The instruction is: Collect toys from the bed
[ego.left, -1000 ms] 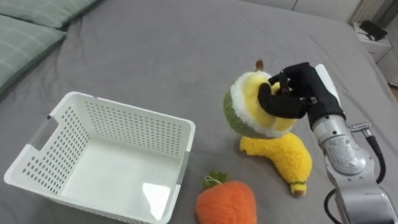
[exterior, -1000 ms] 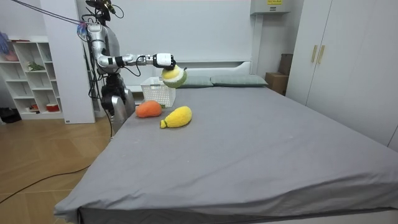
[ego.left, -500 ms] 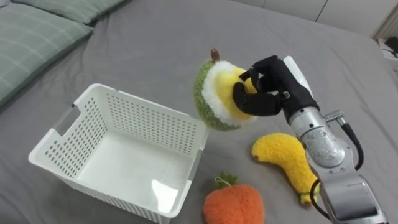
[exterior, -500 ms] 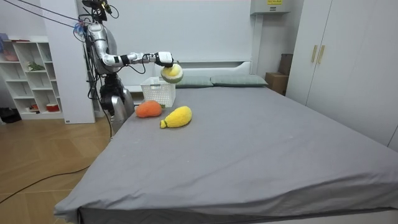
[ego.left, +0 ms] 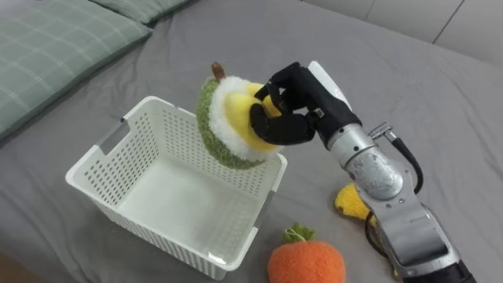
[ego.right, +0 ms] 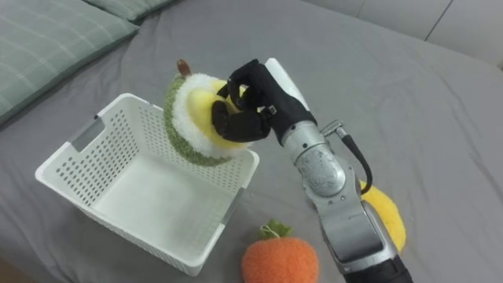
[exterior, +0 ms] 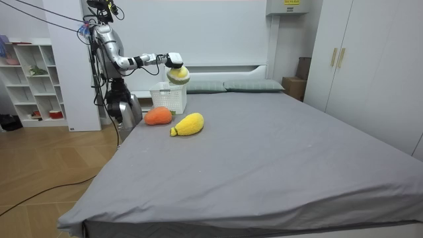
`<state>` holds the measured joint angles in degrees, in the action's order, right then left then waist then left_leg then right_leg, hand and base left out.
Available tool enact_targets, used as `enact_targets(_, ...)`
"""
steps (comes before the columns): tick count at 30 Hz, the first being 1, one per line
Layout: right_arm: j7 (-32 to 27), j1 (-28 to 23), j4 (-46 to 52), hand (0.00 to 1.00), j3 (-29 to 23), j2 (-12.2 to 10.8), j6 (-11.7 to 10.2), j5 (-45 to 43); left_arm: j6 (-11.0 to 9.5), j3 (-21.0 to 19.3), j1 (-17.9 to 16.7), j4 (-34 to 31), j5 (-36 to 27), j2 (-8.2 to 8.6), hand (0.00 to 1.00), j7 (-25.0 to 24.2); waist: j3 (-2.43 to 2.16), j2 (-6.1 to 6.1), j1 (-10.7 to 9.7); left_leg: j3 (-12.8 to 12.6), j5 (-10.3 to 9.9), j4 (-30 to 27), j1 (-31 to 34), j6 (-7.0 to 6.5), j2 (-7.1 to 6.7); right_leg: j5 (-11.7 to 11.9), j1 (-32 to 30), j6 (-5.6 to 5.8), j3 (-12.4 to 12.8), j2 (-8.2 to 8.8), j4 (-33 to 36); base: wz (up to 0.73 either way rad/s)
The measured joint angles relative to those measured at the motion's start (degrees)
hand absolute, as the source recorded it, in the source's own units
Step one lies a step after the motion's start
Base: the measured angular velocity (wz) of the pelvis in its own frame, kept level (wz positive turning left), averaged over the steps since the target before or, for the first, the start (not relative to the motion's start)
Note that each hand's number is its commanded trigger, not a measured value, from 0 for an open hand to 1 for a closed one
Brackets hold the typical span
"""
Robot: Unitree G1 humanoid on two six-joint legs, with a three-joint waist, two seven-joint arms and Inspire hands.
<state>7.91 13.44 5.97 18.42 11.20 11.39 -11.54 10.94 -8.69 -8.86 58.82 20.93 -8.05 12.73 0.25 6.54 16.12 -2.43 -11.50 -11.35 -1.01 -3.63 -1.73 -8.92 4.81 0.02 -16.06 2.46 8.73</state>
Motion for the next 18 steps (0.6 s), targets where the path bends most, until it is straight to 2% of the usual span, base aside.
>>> enact_targets(2,0.5,0.0,-0.2,1.0,0.9,0.0,0.0,0.0,0.0,0.0,0.0,-0.5,0.0,-0.05,0.0,-0.7,0.04,0.1,0.2,0.3,0.0,-0.1,0.3,-0.04,-0.04,0.0,0.0,0.01,-0.5,0.06,0.0,0.09)
enact_targets(3,0.9,0.0,-0.4,0.89,1.2,-0.1,0.0,0.0,0.0,0.0,0.1,-0.8,0.0,-0.04,0.0,-1.2,0.07,0.13,0.2,0.4,0.1,-0.2,0.4,-0.06,-0.07,0.0,0.0,0.03,-0.7,0.11,0.0,0.09)
enact_targets(4,1.1,0.0,-0.6,0.4,1.6,-0.1,0.0,0.0,0.0,0.0,0.1,-1.0,0.0,-0.07,0.0,-1.6,0.09,0.14,0.2,0.6,0.1,-0.3,0.5,-0.07,-0.12,0.0,0.0,0.04,-1.0,0.15,0.0,0.09)
enact_targets(5,1.1,0.0,-0.7,0.0,1.7,-0.1,0.0,0.0,0.0,0.0,0.1,-1.1,0.0,-0.14,0.0,-1.9,0.09,0.15,0.2,0.7,0.1,-0.3,0.6,-0.07,-0.15,0.0,0.0,0.04,-1.1,0.16,0.0,0.08)
enact_targets(14,1.7,0.0,-0.8,0.0,2.9,-0.2,0.0,0.0,-0.1,0.1,0.9,-2.2,-0.1,-0.23,0.0,-3.4,0.1,0.18,0.2,1.0,0.2,-0.4,0.7,-0.07,-0.22,0.0,-0.1,0.05,-1.3,0.19,0.0,0.01)
enact_targets(18,1.7,0.0,-0.8,0.0,2.9,-0.2,0.0,-0.2,-0.8,0.0,1.6,-2.2,-0.1,-0.29,0.0,-3.4,0.11,0.19,0.4,1.0,0.2,-0.4,0.7,-0.07,-0.22,0.0,-0.1,0.05,-1.2,0.18,0.0,0.0)
